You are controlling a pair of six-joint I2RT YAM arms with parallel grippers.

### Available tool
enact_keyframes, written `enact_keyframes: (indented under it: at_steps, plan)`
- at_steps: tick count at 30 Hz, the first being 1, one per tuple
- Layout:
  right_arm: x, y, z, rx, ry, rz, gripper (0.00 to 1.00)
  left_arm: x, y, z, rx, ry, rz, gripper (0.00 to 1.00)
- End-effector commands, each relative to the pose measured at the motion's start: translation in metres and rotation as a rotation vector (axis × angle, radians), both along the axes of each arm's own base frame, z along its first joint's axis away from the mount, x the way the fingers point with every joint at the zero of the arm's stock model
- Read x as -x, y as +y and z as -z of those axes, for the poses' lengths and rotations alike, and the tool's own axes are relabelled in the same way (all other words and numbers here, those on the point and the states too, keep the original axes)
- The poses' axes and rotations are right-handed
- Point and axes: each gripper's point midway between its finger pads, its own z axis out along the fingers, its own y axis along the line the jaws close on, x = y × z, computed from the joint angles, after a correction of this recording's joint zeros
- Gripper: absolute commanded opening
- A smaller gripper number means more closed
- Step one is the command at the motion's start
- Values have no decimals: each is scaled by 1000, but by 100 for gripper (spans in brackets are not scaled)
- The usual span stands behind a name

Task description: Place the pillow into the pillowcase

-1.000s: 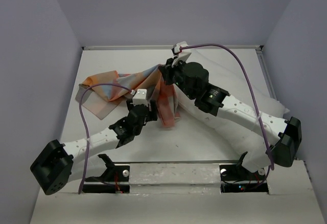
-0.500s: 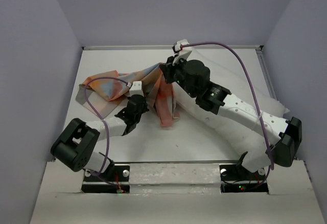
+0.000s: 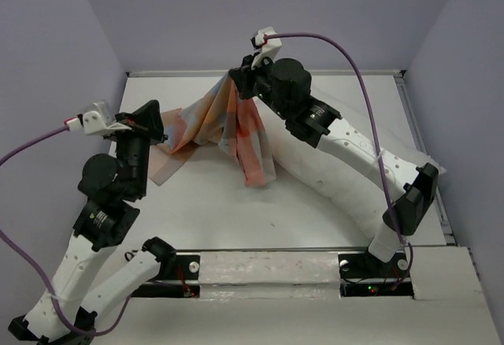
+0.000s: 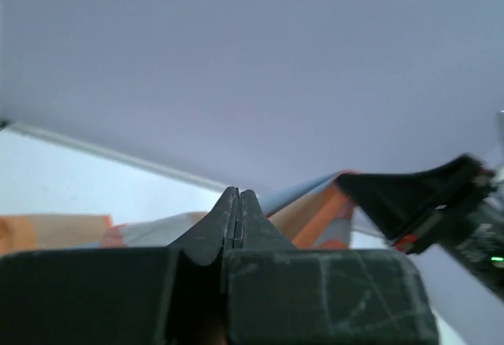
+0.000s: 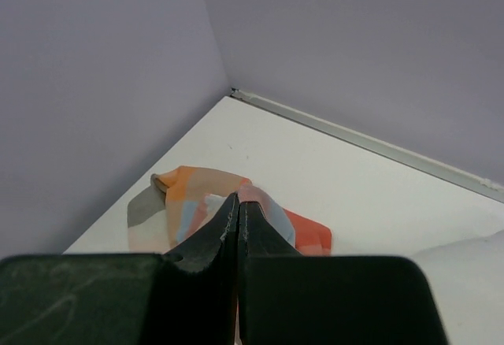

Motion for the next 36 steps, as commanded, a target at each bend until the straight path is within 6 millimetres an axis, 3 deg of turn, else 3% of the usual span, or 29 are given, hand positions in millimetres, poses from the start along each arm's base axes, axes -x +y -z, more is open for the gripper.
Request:
enact_keyframes:
  at_steps: [1,2,3,4,5,7,8,9,10,12,14,15,16,19,21,22,24,25,27,28,30,31,32,35,36]
  plan:
    - [19,-15,-65,-92,-85,-39,0,1,-49,97,-183,306,254,0]
    - [12,-24,-64,-83,-82,-8,0,0,-64,108,-155,293,315,0]
    - [10,-34,-66,-77,-77,12,0,2,-77,144,-92,305,361,6]
    - [6,-41,-66,-79,-71,20,0,3,-83,159,-58,296,382,14]
    - [-4,-56,-65,-79,-59,47,0,7,-90,168,-37,279,411,25]
    - [-6,-68,-66,-98,-44,34,0,5,-94,199,0,283,417,50]
    - [-10,-73,-65,-97,-41,41,0,4,-97,203,3,277,428,57]
    - [-17,-83,-63,-93,-37,56,0,3,-104,220,-12,305,455,63]
    - [-20,-87,-63,-91,-37,61,0,-2,-109,213,7,259,462,72]
    - [-29,-98,-57,-82,-24,72,0,-10,-117,230,-17,277,474,75]
    - [-36,-102,-48,-75,-6,72,0,-23,-125,224,-20,231,476,79]
    - [-38,-104,-46,-81,2,71,0,-31,-129,242,-42,276,473,80]
    - [-43,-108,-45,-81,5,83,0,-39,-135,230,-28,222,486,82]
    - [-43,-104,-38,-69,17,46,0,-65,-140,236,-30,207,471,82]
    - [-46,-105,-34,-62,22,45,0,-79,-144,252,-41,233,472,81]
    - [-45,-104,-34,-60,21,34,0,-90,-143,243,-35,203,461,82]
    - [-44,-102,-33,-56,22,22,0,-103,-145,255,-44,219,458,82]
    - [-42,-101,-33,-56,21,11,0,-111,-146,246,-37,192,462,81]
    - [-41,-100,-31,-51,23,4,0,-122,-147,253,-49,204,452,75]
    - [-40,-100,-31,-50,24,-1,0,-128,-145,245,-44,176,434,54]
    - [-42,-103,-29,-49,28,2,0,-131,-138,238,-36,153,407,28]
    - [-44,-102,-25,-44,33,0,0,-131,-133,234,-29,136,387,9]
    - [-45,-101,-23,-42,37,0,0,-128,-128,221,-16,101,379,1]
    - [-49,-99,-14,-34,56,3,0,-115,-117,212,-17,83,361,0]
    - [-50,-97,-10,-34,64,0,0,-109,-110,193,-10,50,344,0]
